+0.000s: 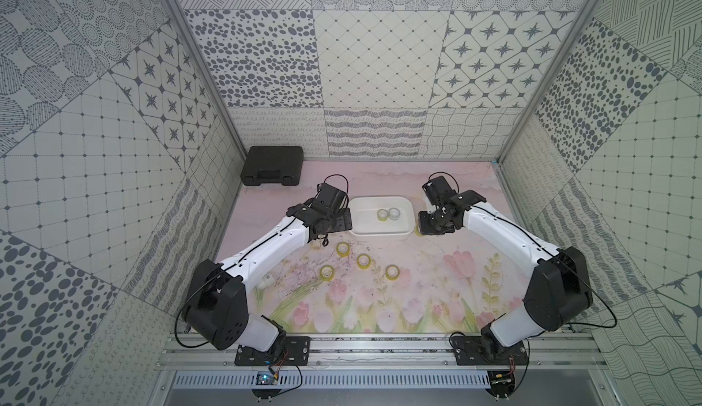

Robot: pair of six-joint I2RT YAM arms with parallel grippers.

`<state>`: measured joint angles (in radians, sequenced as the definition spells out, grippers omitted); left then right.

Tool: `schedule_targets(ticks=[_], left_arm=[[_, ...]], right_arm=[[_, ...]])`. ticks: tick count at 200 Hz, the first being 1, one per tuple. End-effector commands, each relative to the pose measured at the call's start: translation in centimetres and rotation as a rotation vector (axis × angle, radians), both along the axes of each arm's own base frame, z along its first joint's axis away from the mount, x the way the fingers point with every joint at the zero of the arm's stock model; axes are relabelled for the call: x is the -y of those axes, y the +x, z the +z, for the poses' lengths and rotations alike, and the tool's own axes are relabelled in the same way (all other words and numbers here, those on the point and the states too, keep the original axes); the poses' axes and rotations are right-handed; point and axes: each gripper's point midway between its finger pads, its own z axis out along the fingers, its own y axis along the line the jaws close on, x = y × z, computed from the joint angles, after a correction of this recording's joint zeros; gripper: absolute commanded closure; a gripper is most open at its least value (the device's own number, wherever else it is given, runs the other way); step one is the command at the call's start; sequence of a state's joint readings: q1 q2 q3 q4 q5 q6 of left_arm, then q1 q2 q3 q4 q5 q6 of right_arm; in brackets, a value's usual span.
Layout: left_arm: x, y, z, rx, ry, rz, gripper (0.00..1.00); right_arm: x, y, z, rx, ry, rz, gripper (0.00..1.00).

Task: Put the transparent tape into the storage box
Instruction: Pick up the tape at the center of the board, then place the tape in the storage box.

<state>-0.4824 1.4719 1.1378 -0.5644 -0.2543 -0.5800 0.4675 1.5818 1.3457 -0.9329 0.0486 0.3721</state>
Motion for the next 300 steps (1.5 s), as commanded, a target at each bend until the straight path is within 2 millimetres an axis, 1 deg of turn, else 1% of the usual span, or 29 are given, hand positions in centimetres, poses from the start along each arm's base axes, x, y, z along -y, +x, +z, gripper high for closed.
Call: schedule_targets(ticks=[1, 13, 35, 62, 83, 129, 155, 179, 195, 230, 273, 293, 300], left_arm=[[-0.9, -0.7, -0.5, -0.005, 0.002, 0.036, 0.04], [-0.9, -1.0, -0.9, -0.011, -0.003, 0.040, 0.04], [-1.0, -1.4, -1.5, -0.029, -0.011, 0.045, 0.04], [-1.1, -1.9, -2.0, -0.043, -0.016, 0.052, 0.05], [-1.2, -2.0, -2.2, -0.045, -0.015, 0.050, 0.05], [-0.7, -1.5, -2.6, -0.056, -0.020, 0.039, 0.05], [-0.2, -1.2, -3.0, -0.067, -0.028, 0.035, 0.05], [0.0, -1.0, -3.1, -0.070, -0.031, 0.032, 0.05], [0.0, -0.9, -3.2, -0.073, -0.029, 0.030, 0.05], [0.2, -0.7, -3.3, -0.074, -0.033, 0.025, 0.05], [0.5, -0.6, -3.2, -0.071, -0.042, 0.014, 0.05], [0.6, -0.7, -3.5, -0.076, -0.048, 0.011, 0.05], [0.7, -0.7, -3.6, -0.078, -0.052, 0.009, 0.05]], right_arm=[[-1.2, 1.5, 0.7, 0.001, -0.016, 0.067, 1.00], [-2.2, 2.6, 0.4, -0.005, -0.013, 0.092, 1.00], [-4.3, 4.1, -0.6, -0.030, -0.006, 0.146, 1.00], [-6.7, 4.8, -2.7, -0.072, -0.027, 0.209, 1.00], [-7.5, 4.9, -4.4, -0.098, -0.056, 0.228, 1.00], [-7.0, 5.1, -8.0, -0.149, -0.138, 0.236, 1.00], [-6.7, 5.4, -9.5, -0.163, -0.169, 0.231, 1.00], [-7.0, 5.9, -10.5, -0.164, -0.166, 0.229, 1.00], [-7.1, 6.2, -10.8, -0.162, -0.172, 0.222, 1.00], [-6.5, 6.6, -11.5, -0.160, -0.211, 0.201, 1.00], [-6.2, 6.5, -12.1, -0.169, -0.228, 0.197, 1.00], [-6.0, 6.4, -12.3, -0.172, -0.234, 0.193, 1.00], [-6.0, 6.5, -12.2, -0.170, -0.233, 0.193, 0.98]])
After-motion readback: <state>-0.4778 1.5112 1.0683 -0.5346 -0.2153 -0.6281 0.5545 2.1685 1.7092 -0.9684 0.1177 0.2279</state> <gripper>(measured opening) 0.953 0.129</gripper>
